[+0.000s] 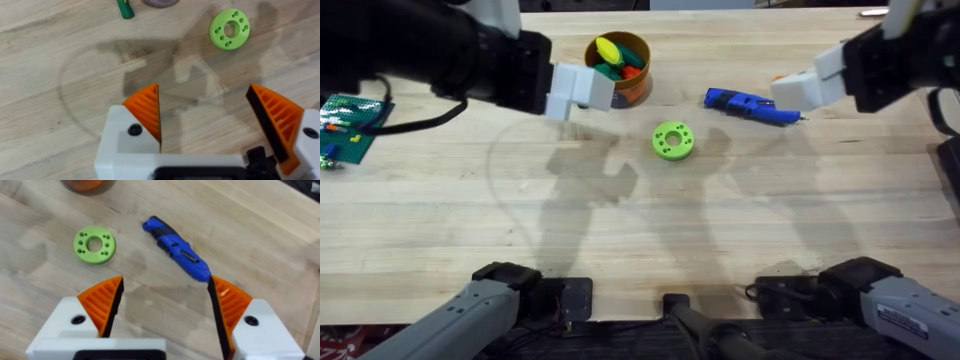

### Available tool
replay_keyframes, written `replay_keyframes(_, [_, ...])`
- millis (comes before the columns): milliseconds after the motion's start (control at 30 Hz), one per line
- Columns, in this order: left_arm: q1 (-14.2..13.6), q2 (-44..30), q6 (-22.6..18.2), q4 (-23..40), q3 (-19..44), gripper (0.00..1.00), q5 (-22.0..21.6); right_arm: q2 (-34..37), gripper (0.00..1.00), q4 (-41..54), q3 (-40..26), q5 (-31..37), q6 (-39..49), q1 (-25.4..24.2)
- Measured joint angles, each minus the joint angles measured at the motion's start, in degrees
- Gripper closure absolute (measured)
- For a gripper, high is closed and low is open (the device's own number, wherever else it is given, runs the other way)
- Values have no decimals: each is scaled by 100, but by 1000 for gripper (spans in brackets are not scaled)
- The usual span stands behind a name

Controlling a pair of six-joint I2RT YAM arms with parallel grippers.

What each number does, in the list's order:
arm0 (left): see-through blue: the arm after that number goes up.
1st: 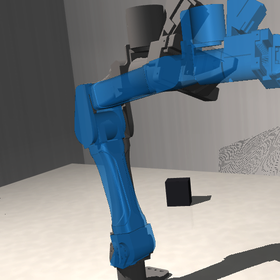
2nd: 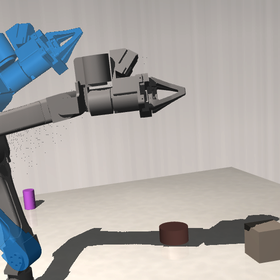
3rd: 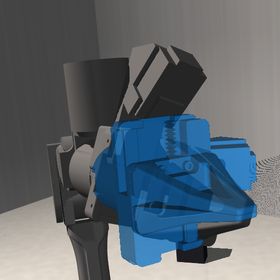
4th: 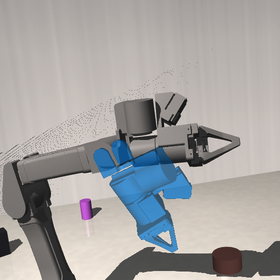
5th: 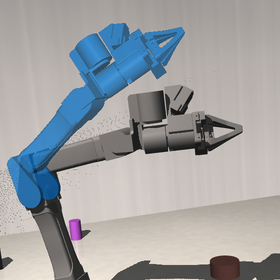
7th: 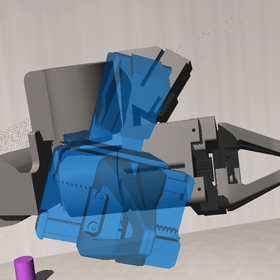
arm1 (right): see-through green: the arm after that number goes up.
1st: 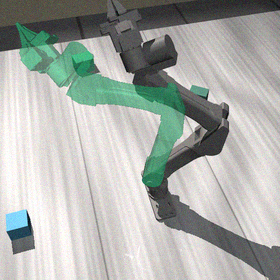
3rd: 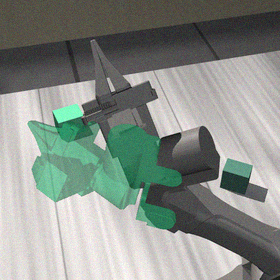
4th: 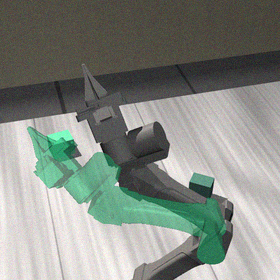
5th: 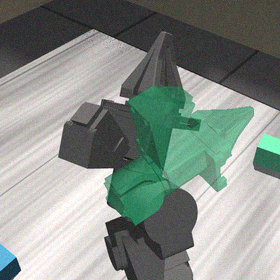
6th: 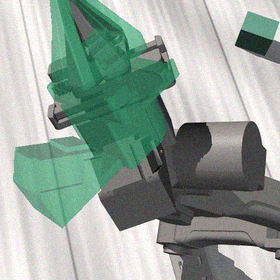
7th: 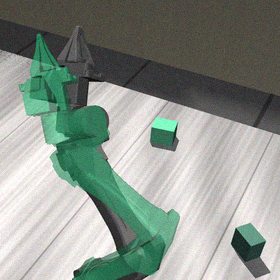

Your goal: Pick up the gripper from the table and insert it into the empty holder that is missing its gripper. Then pick up a screw, insert it into the mounting hole, and use the screwdriver to tighten it. Finally, clean up the table by picking up the vegetable and placing it into the bucket.

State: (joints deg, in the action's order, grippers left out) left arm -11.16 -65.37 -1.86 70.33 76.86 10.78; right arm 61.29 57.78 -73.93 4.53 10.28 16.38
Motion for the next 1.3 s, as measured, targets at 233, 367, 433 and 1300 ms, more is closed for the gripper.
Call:
replay_keyframes(233, [0, 133, 109, -200, -22, 10, -6, -587, 25, 76, 11, 10, 0, -6])
replay_keyframes(367, [2, -38, 179, -806, -23, 10, -73, -897, 25, 75, 9, 10, 0, -8])
replay_keyframes(433, [13, -365, 188, -1096, -16, 10, -135, -899, 25, 77, 9, 10, 0, -7])
replay_keyframes(1300, [1144, -3602, 8, -2811, -76, 10, -312, -325, 25, 74, 11, 10, 0, -8])
